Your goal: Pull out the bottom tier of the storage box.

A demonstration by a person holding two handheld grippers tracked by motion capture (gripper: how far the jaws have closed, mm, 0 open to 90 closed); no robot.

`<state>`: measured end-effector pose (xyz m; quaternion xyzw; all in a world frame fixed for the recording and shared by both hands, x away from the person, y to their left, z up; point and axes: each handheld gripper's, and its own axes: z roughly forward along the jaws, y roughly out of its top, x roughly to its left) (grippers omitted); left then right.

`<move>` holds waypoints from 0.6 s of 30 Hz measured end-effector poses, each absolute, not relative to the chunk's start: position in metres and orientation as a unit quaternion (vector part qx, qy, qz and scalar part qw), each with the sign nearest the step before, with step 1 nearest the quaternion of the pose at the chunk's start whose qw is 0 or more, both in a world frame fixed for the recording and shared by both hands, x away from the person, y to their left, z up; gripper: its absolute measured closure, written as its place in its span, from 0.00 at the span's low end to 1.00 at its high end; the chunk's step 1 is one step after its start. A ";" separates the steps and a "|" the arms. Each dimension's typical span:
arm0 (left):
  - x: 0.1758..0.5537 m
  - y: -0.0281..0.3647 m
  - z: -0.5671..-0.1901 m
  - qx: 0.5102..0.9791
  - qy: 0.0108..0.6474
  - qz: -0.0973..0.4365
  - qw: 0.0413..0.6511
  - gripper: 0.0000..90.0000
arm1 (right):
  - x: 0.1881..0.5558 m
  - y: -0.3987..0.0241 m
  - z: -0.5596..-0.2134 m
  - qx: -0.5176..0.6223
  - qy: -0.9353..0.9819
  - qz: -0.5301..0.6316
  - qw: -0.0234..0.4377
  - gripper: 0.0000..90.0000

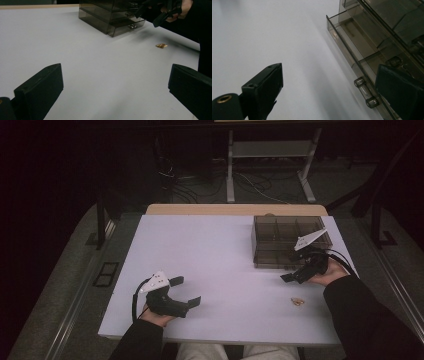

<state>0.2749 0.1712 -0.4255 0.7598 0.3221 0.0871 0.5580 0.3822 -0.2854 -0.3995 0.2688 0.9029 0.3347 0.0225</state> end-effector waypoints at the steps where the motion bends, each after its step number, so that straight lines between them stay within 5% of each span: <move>1: 0.275 0.171 -0.426 0.760 0.322 0.087 0.558 0.00 | 0.383 -0.285 -0.400 0.266 0.904 0.333 0.026 0.09; 18: 0.275 0.171 -0.425 0.760 0.322 0.087 0.558 0.00 | 0.387 -0.275 -0.406 0.263 0.904 0.335 0.042 0.24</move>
